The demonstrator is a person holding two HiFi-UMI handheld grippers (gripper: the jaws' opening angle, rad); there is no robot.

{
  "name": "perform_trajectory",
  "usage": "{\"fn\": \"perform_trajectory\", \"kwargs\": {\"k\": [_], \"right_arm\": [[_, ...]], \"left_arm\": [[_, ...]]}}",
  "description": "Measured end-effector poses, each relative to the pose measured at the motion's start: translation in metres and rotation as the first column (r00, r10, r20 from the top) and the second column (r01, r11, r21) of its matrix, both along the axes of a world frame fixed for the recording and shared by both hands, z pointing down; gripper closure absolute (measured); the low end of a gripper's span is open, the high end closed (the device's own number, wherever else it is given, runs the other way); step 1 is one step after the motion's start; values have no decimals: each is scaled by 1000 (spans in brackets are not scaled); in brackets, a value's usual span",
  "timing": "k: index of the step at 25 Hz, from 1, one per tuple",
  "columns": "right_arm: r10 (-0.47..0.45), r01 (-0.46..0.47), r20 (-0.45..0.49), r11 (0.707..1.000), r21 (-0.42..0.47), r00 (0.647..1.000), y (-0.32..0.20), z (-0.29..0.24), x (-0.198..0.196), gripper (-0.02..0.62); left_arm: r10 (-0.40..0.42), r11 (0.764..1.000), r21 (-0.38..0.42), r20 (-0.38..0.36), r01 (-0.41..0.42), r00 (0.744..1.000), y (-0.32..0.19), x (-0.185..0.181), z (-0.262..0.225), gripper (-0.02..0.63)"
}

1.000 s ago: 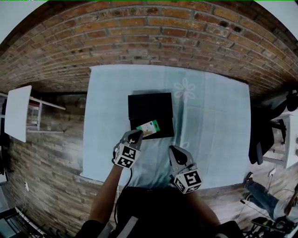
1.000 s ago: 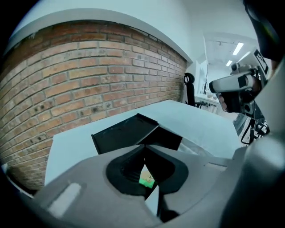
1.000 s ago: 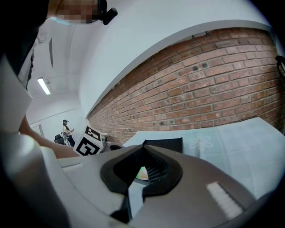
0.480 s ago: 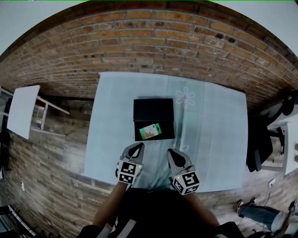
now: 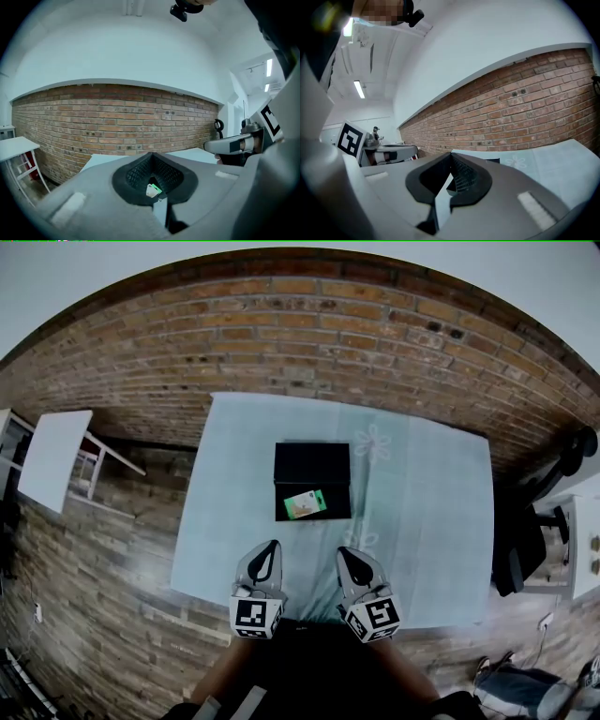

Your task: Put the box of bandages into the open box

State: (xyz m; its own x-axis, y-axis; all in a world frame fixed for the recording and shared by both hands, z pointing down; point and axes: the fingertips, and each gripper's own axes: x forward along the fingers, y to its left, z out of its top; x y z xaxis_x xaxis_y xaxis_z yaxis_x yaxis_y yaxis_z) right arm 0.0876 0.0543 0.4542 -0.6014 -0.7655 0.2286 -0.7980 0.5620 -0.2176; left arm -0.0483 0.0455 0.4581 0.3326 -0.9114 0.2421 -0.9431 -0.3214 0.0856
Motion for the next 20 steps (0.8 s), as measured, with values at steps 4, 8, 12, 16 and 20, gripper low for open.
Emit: {"fn": "perform_trajectory", "kwargs": {"k": [4,8,12,16,20], "right_arm": [[-10,10,14,1000,23,1000,17,-9,-3,595],[-32,31,8,998,45,999,29,-14,-7,595],[-42,41,4,997,63,999,35,-18,-8,595],[-45,44,14,997,65,999,37,-20,-8,595],[-48,46,20,997,60,999,40,-19,-7,595]], "left_arm": [[-53,998,33,-23,54,998,18,-8,-15,606],[-67,997,29,-20,67,998,35,-3,-12,606],[-47,998,30,-19,47,999,41,5,-10,606],[-29,999,26,-26,30,999,44,10,-8,606],[-23,999,33,-27,24,999,47,12,-11,606]]}}
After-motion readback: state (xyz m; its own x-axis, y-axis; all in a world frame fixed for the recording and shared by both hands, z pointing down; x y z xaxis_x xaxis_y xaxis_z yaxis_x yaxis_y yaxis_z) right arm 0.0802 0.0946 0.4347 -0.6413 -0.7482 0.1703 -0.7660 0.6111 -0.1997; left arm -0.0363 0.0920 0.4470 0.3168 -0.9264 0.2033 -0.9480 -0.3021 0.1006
